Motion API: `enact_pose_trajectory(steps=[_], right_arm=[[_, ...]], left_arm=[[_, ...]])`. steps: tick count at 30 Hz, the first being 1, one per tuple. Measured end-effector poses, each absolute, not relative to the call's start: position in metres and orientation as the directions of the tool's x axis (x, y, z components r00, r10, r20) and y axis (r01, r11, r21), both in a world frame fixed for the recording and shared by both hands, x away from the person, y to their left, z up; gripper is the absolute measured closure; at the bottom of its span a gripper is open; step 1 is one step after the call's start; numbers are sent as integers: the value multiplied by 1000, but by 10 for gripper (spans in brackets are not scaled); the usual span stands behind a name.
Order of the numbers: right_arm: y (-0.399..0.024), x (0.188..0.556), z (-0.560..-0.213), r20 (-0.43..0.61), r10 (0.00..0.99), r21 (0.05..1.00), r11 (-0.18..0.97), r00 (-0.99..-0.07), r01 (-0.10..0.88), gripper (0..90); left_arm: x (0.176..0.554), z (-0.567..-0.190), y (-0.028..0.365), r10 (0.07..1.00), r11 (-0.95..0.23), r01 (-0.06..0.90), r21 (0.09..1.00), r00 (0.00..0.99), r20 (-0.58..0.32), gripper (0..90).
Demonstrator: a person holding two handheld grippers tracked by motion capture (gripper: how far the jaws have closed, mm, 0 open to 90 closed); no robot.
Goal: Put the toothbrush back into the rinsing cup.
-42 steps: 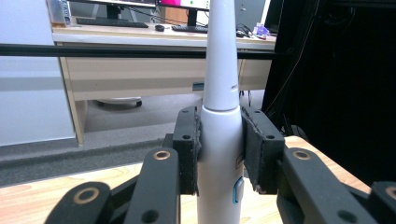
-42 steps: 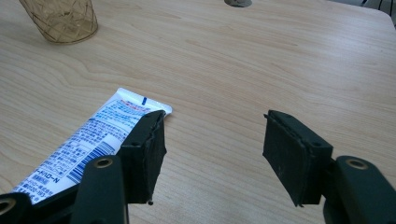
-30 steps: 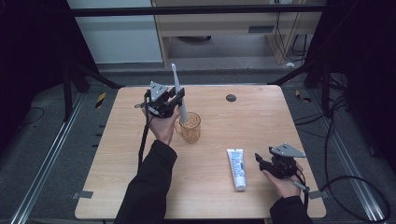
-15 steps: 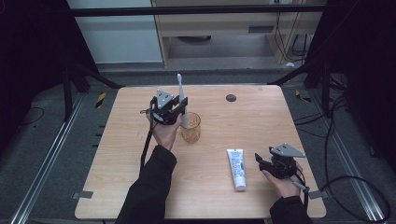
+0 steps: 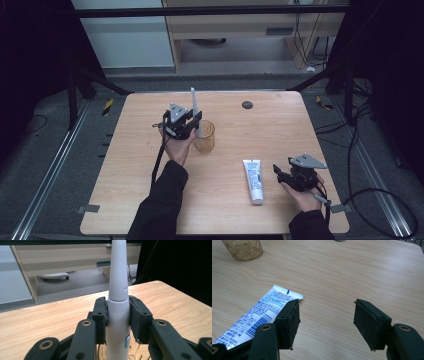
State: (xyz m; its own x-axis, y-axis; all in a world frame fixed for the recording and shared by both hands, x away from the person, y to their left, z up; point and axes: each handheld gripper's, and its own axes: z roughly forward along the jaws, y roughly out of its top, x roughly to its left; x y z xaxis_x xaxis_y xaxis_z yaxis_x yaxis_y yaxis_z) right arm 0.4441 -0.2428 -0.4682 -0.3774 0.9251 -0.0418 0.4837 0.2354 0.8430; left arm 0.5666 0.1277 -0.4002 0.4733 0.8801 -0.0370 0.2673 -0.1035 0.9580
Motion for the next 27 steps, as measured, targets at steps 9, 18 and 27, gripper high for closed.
enact_pose_trajectory(steps=[9, 18, 27], right_arm=[[-243, 445, -469, -49, 924, 843, 242, -378, 481, 372], [-242, 444, -469, -49, 925, 842, 241, -376, 482, 371], [-242, 444, -469, -49, 925, 842, 241, -377, 483, 371]], left_arm=[[564, -414, 131, 879, -109, 277, 955, 476, -38, 675], [563, -425, 132, 877, -117, 288, 951, 479, -38, 675], [562, -429, 133, 872, -120, 287, 950, 488, -37, 673]])
